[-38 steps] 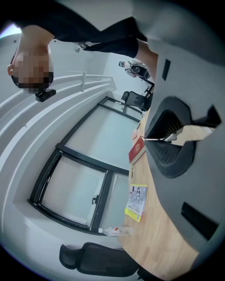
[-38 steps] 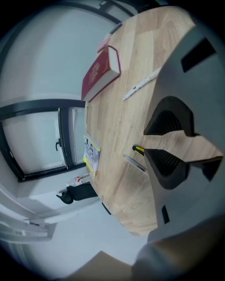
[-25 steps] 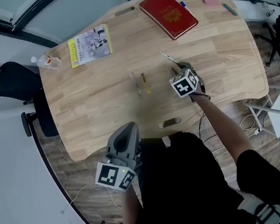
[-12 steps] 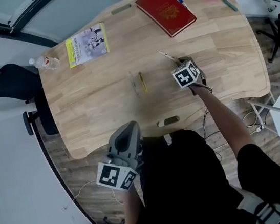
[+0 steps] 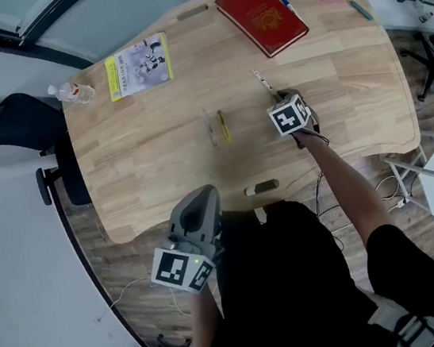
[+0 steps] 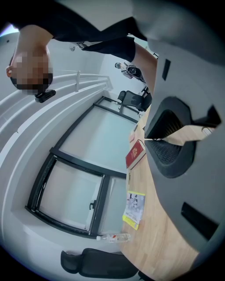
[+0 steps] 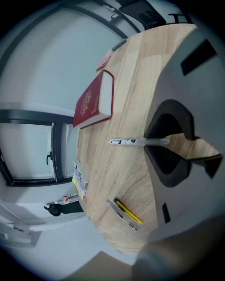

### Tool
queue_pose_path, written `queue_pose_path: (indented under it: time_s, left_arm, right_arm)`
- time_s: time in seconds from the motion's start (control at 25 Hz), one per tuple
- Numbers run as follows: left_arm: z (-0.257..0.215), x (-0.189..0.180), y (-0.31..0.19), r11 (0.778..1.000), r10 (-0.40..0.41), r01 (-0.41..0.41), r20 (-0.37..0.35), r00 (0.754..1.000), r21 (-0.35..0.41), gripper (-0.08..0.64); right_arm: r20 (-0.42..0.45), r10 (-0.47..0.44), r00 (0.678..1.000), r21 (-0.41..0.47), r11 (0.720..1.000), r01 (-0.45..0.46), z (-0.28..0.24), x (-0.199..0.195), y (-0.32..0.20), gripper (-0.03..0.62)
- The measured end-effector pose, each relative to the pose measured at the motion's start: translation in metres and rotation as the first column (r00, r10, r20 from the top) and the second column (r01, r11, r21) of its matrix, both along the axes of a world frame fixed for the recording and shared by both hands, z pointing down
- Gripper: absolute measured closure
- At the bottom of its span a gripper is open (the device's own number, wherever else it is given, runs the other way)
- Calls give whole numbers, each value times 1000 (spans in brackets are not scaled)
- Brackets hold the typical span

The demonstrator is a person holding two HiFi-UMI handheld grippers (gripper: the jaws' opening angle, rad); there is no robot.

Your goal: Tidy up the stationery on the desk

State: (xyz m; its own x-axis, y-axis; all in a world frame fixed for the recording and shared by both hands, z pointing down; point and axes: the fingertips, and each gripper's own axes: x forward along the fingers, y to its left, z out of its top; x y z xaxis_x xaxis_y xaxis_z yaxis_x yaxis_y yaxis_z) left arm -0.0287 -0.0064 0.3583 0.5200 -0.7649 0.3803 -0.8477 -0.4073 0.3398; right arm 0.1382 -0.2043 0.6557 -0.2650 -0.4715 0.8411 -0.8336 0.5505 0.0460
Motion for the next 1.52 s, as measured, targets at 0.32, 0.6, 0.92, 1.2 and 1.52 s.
queue_pose_path:
  time_s: [0.32,0.6,0.92,1.2,1.52]
  left_arm:
    - [-5,-6,6,1000,-2,2,-15,1000,17,520]
    - [-4,-14,14,1000,-5,5,-18,1000,18,520]
    - [-5,-24,28,1000,-8,9,-27,1000,18,520]
    - [-2,-41,41,1000,-17,17,-32,999,4,520]
    - [-5,-62,47,999,-38,39,-34,999,12,520]
  right_arm:
    - [108,81,991,4,997,-82,-22,-26,18,526]
    - [161,96,982,20,995,-100,-39,-64,47,526]
    - [253,259,932,-59,966,-252,-33,-90,77,526]
    - [220,284,933,-80,959,-273,-16,-105,93,526]
    - [170,325,930,-109,944,-310,1,-113,94,525]
